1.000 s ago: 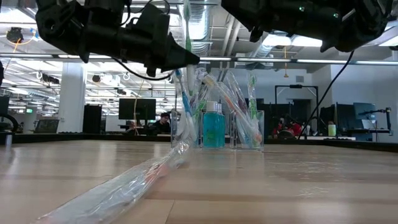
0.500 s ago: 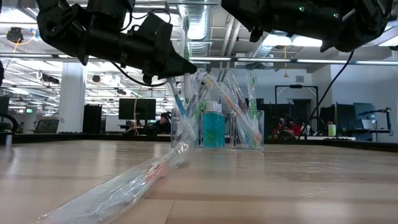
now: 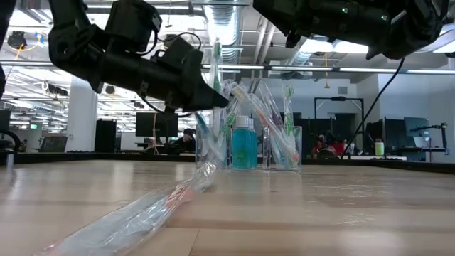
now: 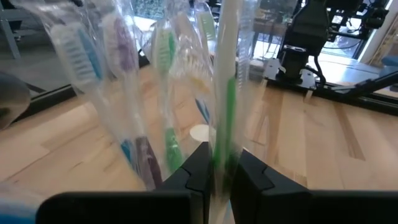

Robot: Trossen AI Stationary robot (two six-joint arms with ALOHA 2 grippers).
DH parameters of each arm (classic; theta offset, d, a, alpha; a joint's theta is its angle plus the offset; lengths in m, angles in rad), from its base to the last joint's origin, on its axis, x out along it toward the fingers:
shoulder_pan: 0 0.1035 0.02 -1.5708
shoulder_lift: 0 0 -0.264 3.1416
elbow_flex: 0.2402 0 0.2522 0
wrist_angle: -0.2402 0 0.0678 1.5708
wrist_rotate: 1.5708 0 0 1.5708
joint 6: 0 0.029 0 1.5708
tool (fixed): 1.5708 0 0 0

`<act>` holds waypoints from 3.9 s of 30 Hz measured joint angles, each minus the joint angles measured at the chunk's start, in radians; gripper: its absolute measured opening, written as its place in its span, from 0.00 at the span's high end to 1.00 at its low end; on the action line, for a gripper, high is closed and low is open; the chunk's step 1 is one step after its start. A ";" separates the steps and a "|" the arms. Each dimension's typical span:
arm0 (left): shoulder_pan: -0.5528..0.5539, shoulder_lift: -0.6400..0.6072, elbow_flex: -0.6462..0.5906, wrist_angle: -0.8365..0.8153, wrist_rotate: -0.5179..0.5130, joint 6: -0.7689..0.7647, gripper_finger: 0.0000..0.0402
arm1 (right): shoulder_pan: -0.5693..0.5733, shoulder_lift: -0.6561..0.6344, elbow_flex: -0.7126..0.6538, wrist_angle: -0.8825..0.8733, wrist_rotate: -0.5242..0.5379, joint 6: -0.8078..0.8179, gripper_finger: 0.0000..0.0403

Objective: Pick & Place toothbrushing station
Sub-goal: Put the green toothbrush into the transparent organizer

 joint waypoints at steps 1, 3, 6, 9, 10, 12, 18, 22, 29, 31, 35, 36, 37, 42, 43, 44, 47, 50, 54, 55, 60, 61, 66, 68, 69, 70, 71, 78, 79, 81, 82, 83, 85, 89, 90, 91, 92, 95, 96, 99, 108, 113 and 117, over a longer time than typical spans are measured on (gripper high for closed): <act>0.000 0.004 0.000 0.000 0.001 0.000 0.93 | 0.000 0.000 0.000 0.000 0.000 0.000 0.85; 0.000 0.015 0.001 0.004 0.001 -0.012 0.93 | 0.000 0.000 0.000 -0.004 0.000 0.000 0.85; 0.000 0.019 0.002 -0.003 -0.002 -0.015 0.93 | 0.000 0.000 0.000 -0.005 0.000 0.000 0.85; 0.000 0.022 0.002 -0.001 -0.002 -0.015 0.93 | 0.000 0.000 0.000 -0.008 0.000 -0.003 0.85; 0.000 0.022 0.002 -0.001 -0.002 -0.015 0.93 | 0.000 0.000 0.000 -0.008 0.000 -0.005 0.85; 0.000 0.022 0.002 -0.002 -0.002 -0.019 0.93 | 0.000 0.000 0.000 -0.010 0.000 -0.005 0.85; 0.000 0.022 0.002 -0.001 -0.002 -0.022 0.91 | 0.000 0.000 0.000 -0.012 0.000 -0.005 0.85; -0.001 0.022 0.002 -0.001 -0.002 -0.022 0.88 | 0.000 0.000 0.000 -0.013 0.000 -0.005 0.85; -0.001 0.022 0.002 -0.001 -0.002 -0.022 0.84 | 0.000 0.000 0.000 -0.017 0.000 -0.005 0.85; -0.001 0.022 0.002 0.000 -0.002 -0.021 0.82 | 0.000 0.000 0.000 -0.021 0.000 -0.005 0.85; -0.001 0.021 0.002 0.002 -0.001 -0.016 0.80 | 0.000 0.000 0.000 -0.022 0.000 -0.005 0.85; -0.001 0.016 0.002 0.000 0.000 -0.014 0.80 | 0.000 0.000 0.000 -0.022 0.000 -0.005 0.85; -0.001 0.010 0.001 0.002 -0.001 -0.014 0.80 | 0.000 0.000 0.000 -0.022 0.000 -0.005 0.85; -0.006 -0.031 0.001 -0.001 -0.001 0.000 0.80 | 0.000 0.000 0.000 -0.023 0.000 -0.005 0.85; -0.008 -0.041 0.001 -0.002 0.000 0.022 0.80 | 0.000 0.000 0.000 -0.022 0.000 -0.005 0.85; -0.012 -0.050 0.001 -0.007 -0.001 0.045 0.80 | 0.000 0.000 0.000 -0.022 0.000 -0.005 0.85; -0.020 -0.068 0.001 -0.012 -0.001 0.072 0.80 | 0.000 0.000 0.000 -0.022 0.000 -0.005 0.85; -0.021 -0.074 0.002 -0.011 -0.008 0.071 0.81 | 0.000 0.000 0.000 -0.022 0.000 -0.005 0.85; -0.020 -0.073 0.002 -0.061 -0.033 0.069 0.87 | 0.000 0.000 0.000 -0.022 0.000 -0.005 0.85; -0.018 -0.072 0.002 -0.076 -0.040 0.065 0.89 | 0.000 0.000 0.000 -0.022 0.000 -0.005 0.85; -0.017 -0.072 0.002 -0.080 -0.042 0.064 0.96 | 0.000 0.000 0.000 -0.022 0.000 -0.005 0.85; -0.017 -0.072 0.002 -0.079 -0.042 0.064 0.96 | 0.000 0.000 0.000 -0.022 0.000 -0.005 0.85; -0.016 -0.072 0.002 -0.081 -0.050 0.062 0.89 | 0.000 0.000 0.000 -0.022 0.000 -0.005 0.85; -0.009 -0.072 0.002 -0.086 -0.050 0.040 0.88 | 0.000 0.000 0.000 -0.022 0.000 -0.005 0.85; -0.005 -0.072 0.002 -0.095 -0.050 0.033 0.88 | 0.000 0.000 0.000 -0.022 0.000 -0.005 0.85; 0.000 -0.072 0.002 -0.105 -0.047 0.025 0.89 | 0.000 0.000 0.000 -0.022 0.000 -0.005 0.85; 0.005 -0.072 0.002 -0.115 -0.035 0.015 0.90 | 0.000 0.000 0.000 -0.022 0.000 -0.005 0.85; 0.017 -0.072 0.002 -0.123 0.000 0.014 0.93 | 0.000 0.000 0.000 -0.022 0.000 -0.005 0.85; 0.017 -0.072 0.002 -0.122 0.000 0.016 0.91 | 0.000 0.000 0.000 -0.023 0.000 -0.005 0.85; 0.017 -0.072 0.002 -0.122 -0.001 0.016 0.87 | 0.000 0.000 0.000 -0.023 0.000 -0.005 0.85; 0.017 -0.072 0.002 -0.122 -0.001 0.016 0.84 | 0.000 0.000 0.000 -0.023 0.000 -0.005 0.85; 0.017 -0.072 0.002 -0.122 -0.001 0.016 0.82 | 0.000 0.000 0.000 -0.023 0.000 -0.005 0.85; 0.017 -0.072 0.002 -0.120 -0.001 0.015 0.79 | 0.000 0.000 0.000 -0.026 0.000 -0.005 0.85; 0.012 -0.072 0.002 -0.114 -0.001 0.015 0.76 | 0.000 0.000 0.000 -0.030 0.000 -0.005 0.85; 0.012 -0.072 0.002 -0.114 -0.001 0.018 0.76 | 0.000 0.000 0.000 -0.031 0.000 -0.005 0.85; 0.012 -0.075 0.002 -0.115 -0.001 0.020 0.76 | 0.000 0.000 0.000 -0.031 0.000 -0.005 0.85; 0.012 -0.083 0.002 -0.118 -0.001 0.020 0.76 | 0.000 0.000 0.000 -0.031 0.000 -0.005 0.85; 0.012 -0.116 0.002 -0.122 -0.001 0.021 0.75 | 0.000 0.000 0.000 -0.031 0.000 -0.005 0.85; 0.011 -0.131 0.002 -0.129 -0.001 0.022 0.75 | 0.000 0.000 0.000 -0.031 0.000 -0.005 0.85; 0.002 -0.175 0.002 -0.148 -0.001 0.041 0.75 | 0.000 0.000 0.000 -0.034 0.000 -0.005 0.85; -0.040 -0.317 0.002 -0.228 -0.071 0.147 0.75 | 0.000 0.000 0.000 -0.035 0.000 -0.005 0.85; -0.035 -0.353 0.002 -0.272 -0.116 0.153 0.75 | 0.000 0.000 0.000 -0.035 0.000 -0.006 0.85; -0.006 -0.313 0.002 -0.276 -0.119 0.146 0.75 | -0.001 0.000 0.000 -0.035 0.000 -0.006 0.85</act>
